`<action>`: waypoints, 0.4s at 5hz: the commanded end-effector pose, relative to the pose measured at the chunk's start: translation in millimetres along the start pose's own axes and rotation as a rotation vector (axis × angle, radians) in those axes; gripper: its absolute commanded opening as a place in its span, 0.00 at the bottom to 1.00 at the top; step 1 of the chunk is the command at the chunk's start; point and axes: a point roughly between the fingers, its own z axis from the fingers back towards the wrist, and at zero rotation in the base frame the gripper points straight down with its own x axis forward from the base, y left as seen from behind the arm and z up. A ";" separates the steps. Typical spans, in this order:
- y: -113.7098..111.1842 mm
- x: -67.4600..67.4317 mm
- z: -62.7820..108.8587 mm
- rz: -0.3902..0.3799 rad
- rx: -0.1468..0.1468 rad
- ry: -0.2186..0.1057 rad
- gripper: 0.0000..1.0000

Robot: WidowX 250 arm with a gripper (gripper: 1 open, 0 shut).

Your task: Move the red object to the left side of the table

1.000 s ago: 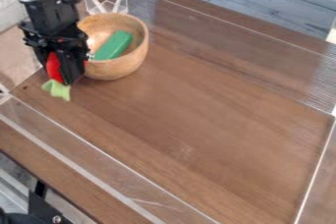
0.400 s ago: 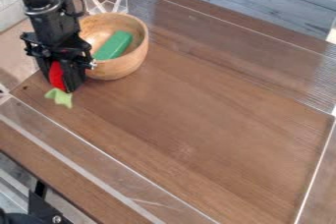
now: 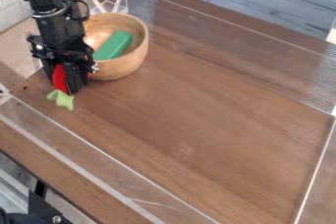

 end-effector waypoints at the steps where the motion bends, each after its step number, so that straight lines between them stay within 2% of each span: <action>1: 8.8 8.2 9.1 0.053 0.027 -0.034 0.00; 2: 11.4 9.7 6.5 0.108 0.026 -0.028 0.00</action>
